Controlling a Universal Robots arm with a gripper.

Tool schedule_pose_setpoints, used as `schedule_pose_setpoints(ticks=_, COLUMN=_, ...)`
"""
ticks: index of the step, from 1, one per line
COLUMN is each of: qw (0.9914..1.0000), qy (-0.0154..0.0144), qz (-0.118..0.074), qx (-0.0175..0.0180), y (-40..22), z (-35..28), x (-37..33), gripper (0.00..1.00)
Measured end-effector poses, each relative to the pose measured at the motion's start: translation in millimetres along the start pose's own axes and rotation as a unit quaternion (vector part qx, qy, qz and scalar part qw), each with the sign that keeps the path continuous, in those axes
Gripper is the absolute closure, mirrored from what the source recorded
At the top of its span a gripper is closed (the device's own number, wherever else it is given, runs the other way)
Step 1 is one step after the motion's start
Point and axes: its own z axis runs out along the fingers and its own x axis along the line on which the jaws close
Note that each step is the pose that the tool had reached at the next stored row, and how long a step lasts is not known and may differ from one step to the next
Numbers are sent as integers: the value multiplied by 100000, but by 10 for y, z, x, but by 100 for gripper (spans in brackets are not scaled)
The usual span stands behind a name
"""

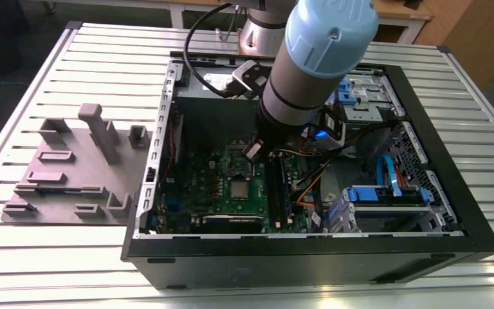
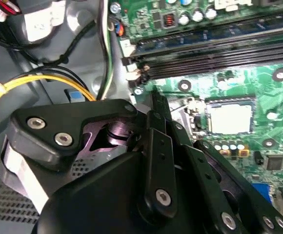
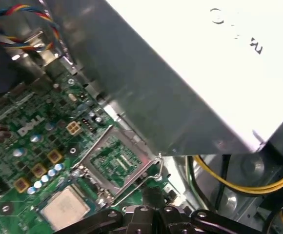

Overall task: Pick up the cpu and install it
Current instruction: 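Close the cpu cover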

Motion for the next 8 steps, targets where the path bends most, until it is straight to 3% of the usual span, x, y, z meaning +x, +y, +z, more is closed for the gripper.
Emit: schedule_pose_setpoints(ticks=8, qw=100000, qy=0, qz=-4, qx=-4, y=28, z=62, x=-97, gripper=89)
